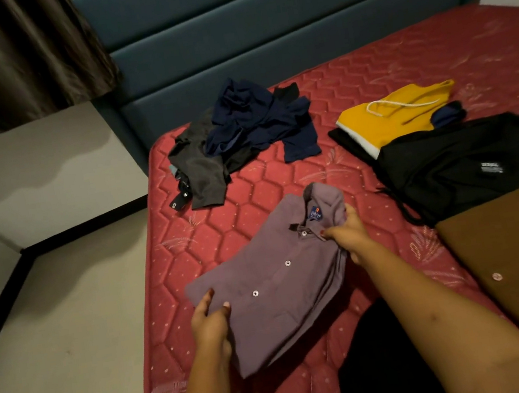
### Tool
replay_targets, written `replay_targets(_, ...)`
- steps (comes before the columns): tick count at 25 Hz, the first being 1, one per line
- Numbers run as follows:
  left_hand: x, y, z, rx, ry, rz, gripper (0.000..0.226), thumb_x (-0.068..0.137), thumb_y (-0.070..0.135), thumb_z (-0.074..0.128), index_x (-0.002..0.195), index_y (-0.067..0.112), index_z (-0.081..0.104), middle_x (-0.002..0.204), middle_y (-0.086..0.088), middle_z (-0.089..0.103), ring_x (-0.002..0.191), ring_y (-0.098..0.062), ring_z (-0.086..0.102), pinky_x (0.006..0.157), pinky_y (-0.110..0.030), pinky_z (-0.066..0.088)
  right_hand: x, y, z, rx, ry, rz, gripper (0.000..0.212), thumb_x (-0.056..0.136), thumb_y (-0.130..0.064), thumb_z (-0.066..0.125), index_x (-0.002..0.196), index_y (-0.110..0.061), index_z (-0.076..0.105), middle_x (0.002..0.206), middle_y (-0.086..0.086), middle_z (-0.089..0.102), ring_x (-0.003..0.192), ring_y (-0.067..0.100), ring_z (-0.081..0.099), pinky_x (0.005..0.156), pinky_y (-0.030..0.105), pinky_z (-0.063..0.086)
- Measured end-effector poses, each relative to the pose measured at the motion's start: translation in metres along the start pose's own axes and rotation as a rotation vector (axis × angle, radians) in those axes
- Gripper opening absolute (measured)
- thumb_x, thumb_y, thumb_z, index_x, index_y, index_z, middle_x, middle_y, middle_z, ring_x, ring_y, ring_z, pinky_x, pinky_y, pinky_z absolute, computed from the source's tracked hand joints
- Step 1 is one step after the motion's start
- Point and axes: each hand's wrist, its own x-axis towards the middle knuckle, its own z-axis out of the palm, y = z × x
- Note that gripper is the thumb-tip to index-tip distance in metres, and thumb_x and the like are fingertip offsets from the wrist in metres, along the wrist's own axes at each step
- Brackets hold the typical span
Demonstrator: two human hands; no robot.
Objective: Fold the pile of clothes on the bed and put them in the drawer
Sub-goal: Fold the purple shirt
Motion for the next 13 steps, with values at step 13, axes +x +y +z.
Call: replay_targets(13, -0.149, 0.042, 0.204, 0.12, -0.565, 0.236, 0.057, 0.09, -0.008, 0.056, 0.142, 0.012, 0.045, 0.136, -0.01, 0.052, 0.109, -0.024, 0.056, 0.093, -0.032, 0.047, -0.05, -0.141, -0.289, -0.019, 0.381, -0.317, 0.082, 0.072, 0.009, 0.075, 0.142, -0.009, 0.035, 0.134, 0.012, 0.053, 0.117, 0.03, 0.055, 0.091, 0.038, 0.048)
